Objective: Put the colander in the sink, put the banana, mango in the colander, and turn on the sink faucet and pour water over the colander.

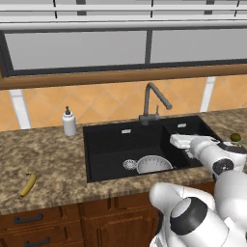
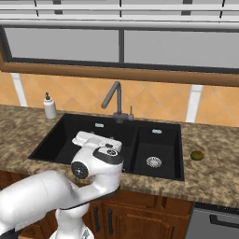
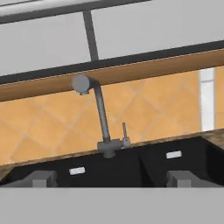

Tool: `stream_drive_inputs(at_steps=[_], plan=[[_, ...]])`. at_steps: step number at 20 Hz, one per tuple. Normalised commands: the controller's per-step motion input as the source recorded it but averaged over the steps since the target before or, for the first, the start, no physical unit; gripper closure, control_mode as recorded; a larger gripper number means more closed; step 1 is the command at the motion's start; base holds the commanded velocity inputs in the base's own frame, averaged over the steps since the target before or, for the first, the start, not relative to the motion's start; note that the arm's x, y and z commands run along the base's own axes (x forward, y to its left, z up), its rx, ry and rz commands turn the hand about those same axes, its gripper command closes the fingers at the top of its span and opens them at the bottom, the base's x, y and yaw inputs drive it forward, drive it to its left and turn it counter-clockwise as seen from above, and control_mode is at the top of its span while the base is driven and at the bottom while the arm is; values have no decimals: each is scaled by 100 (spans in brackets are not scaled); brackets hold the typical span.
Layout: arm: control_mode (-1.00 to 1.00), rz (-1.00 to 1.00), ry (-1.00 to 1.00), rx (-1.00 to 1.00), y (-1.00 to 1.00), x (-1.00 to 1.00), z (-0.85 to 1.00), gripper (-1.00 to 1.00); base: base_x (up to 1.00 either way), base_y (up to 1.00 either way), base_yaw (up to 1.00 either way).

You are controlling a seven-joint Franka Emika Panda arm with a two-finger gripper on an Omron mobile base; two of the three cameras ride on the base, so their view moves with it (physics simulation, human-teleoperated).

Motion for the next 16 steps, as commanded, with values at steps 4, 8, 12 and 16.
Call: stream_drive_inputs(at_steps=[4,8,12,16], plan=[[-100,-6,-44,49,-59,-37,64,-100,0,0,0],[-100,0,-38,51,-28,-12,83,-100,0,0,0],[-100,0,-27,56,-43,-11,98,-100,0,0,0],[-100,0,-7,56,-74,-28,93,-100,0,0,0]])
